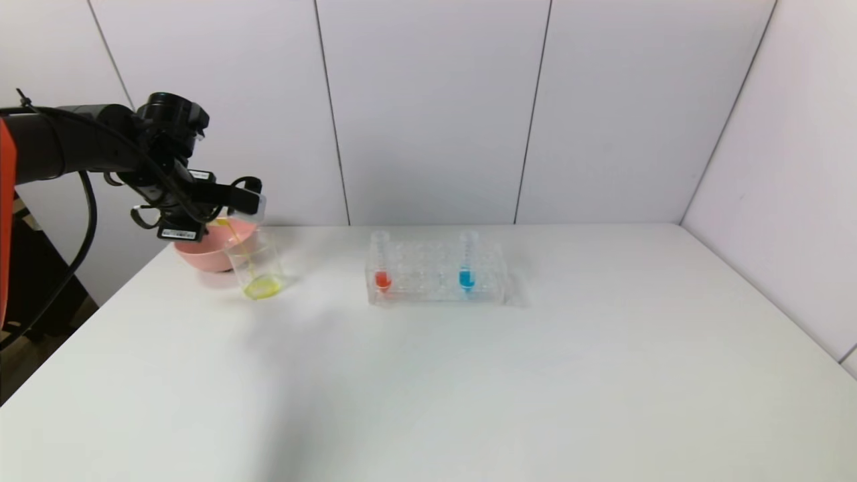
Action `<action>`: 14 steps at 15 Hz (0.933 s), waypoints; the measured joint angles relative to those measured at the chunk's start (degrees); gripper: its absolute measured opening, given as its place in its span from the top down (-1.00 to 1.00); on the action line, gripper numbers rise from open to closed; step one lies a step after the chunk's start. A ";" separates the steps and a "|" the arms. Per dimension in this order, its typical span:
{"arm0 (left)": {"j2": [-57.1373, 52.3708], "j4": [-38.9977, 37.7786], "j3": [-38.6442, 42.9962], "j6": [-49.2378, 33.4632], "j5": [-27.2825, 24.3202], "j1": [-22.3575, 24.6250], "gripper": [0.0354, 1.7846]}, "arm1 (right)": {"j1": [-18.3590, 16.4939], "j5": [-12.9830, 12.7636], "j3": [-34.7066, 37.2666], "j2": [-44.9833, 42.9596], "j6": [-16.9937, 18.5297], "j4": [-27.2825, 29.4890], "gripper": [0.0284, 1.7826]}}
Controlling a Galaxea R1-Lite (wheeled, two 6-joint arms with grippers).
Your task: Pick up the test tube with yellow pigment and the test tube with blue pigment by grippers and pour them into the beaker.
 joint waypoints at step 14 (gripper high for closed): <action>0.11 -1.13 0.00 1.35 3.06 -1.33 0.44 | 0.00 -0.02 0.00 0.00 0.00 0.00 -0.92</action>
